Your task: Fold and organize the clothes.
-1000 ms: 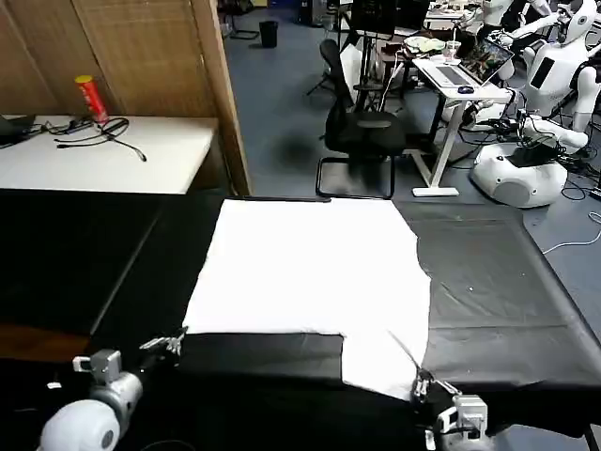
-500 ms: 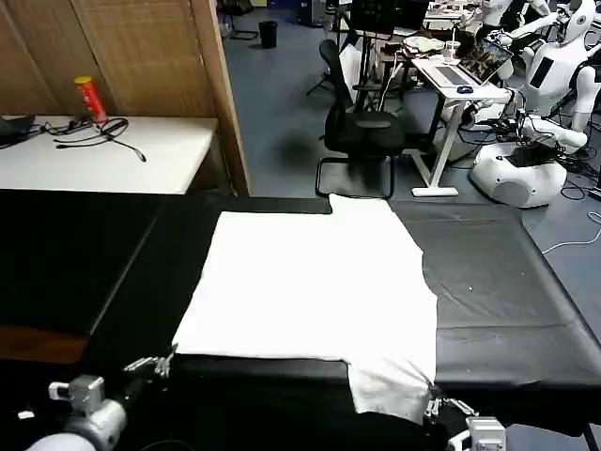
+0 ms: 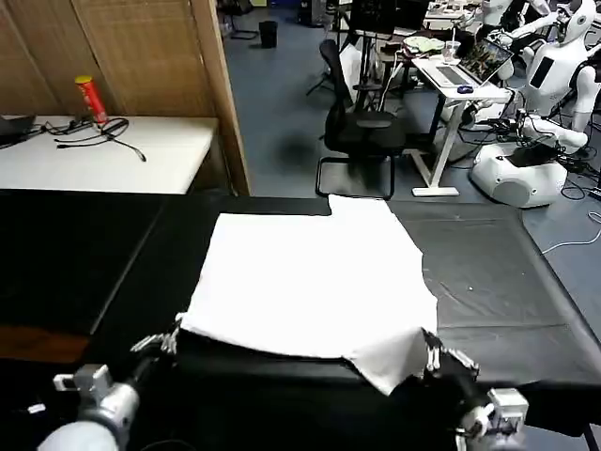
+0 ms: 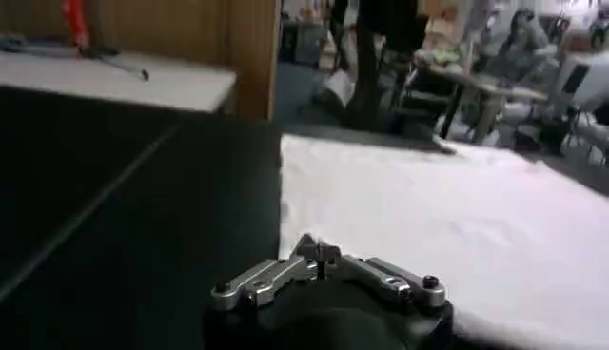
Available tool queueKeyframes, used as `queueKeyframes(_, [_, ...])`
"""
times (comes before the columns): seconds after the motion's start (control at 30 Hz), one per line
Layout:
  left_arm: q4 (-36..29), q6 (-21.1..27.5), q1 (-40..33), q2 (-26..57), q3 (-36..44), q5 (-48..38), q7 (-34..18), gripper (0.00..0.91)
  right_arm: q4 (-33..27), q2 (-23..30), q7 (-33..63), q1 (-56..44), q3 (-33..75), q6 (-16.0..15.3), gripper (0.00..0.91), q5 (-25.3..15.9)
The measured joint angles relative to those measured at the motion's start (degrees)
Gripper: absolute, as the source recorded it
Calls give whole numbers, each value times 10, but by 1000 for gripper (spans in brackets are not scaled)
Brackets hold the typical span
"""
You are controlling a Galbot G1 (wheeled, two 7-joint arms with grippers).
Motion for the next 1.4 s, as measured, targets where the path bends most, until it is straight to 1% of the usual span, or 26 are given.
queueKeyframes(0.17, [31, -12, -43, -11, 11, 16, 3, 0, -59, -7, 0, 66, -16, 9, 0, 2])
queueKeyframes(0.43, [73, -24, -78, -17, 21, 40, 3, 0, -139, -7, 0, 150, -45, 10, 0, 1])
queueKeyframes(0.6, [104, -27, -102, -21, 31, 58, 5, 0, -177, -7, 0, 180, -59, 8, 0, -1])
queueKeyframes(0.93, [159, -27, -151, -10, 42, 60, 6, 0, -251, -5, 1, 226, -71, 8, 0, -1])
queueKeyframes(1.0, [167, -26, -159, -10, 43, 60, 6, 0, -258, -5, -4, 231, -71, 8, 0, 2])
queueKeyframes(1.03, [172, -25, -163, -10, 44, 61, 6, 878, -259, -6, -10, 230, -71, 8, 78, 3])
queueKeyframes(1.07, [178, -25, -167, -11, 45, 64, 7, 878, -259, -7, -15, 230, -71, 8, 536, 3])
queueKeyframes(1.1, [182, -25, -170, -11, 45, 67, 10, 878, -258, -9, -18, 228, -71, 8, 878, 4])
queueKeyframes(1.23, [192, -24, -176, -12, 46, 74, 17, 878, -238, -19, -21, 214, -65, -5, 878, 13])
queueKeyframes(1.4, [190, -24, -168, -4, 44, 75, 21, 878, -178, -39, -17, 177, -50, -34, 878, 15])
